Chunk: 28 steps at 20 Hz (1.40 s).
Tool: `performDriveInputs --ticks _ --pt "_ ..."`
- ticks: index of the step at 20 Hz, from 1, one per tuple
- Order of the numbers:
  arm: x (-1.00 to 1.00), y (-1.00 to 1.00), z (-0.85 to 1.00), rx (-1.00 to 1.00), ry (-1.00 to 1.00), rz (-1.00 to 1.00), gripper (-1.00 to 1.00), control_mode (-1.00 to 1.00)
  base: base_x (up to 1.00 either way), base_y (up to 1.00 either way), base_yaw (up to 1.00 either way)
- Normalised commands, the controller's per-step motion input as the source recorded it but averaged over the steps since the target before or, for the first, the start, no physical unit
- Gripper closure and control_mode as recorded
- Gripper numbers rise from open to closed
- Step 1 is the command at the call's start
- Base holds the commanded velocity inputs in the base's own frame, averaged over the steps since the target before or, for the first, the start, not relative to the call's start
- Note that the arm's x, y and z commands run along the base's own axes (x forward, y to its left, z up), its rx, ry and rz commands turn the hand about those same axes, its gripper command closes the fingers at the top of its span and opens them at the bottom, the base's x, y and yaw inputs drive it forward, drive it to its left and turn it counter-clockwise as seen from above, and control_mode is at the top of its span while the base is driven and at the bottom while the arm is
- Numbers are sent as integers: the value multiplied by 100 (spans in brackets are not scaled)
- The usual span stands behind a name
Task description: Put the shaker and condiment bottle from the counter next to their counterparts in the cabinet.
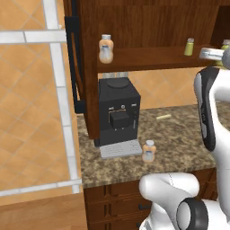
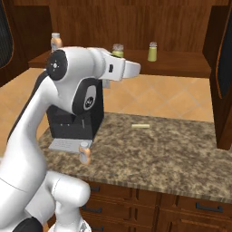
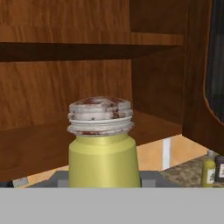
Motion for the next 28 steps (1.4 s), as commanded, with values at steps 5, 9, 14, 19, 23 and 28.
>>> performDriveInputs --ticks 5,9,14,19,23,28 --pt "10 0 0 -2 -1 -29 100 -100 0 0 0" --pt "29 0 -3 -1 -7 -4 100 -100 0 0 0" --pt "29 0 -9 -1 -15 4 100 -100 0 0 0" --pt "37 0 -17 -1 -14 6 100 -100 0 0 0" --pt "35 0 -14 -4 -7 0 100 -100 0 0 0" --pt "25 0 -3 -3 0 0 100 -100 0 0 0"
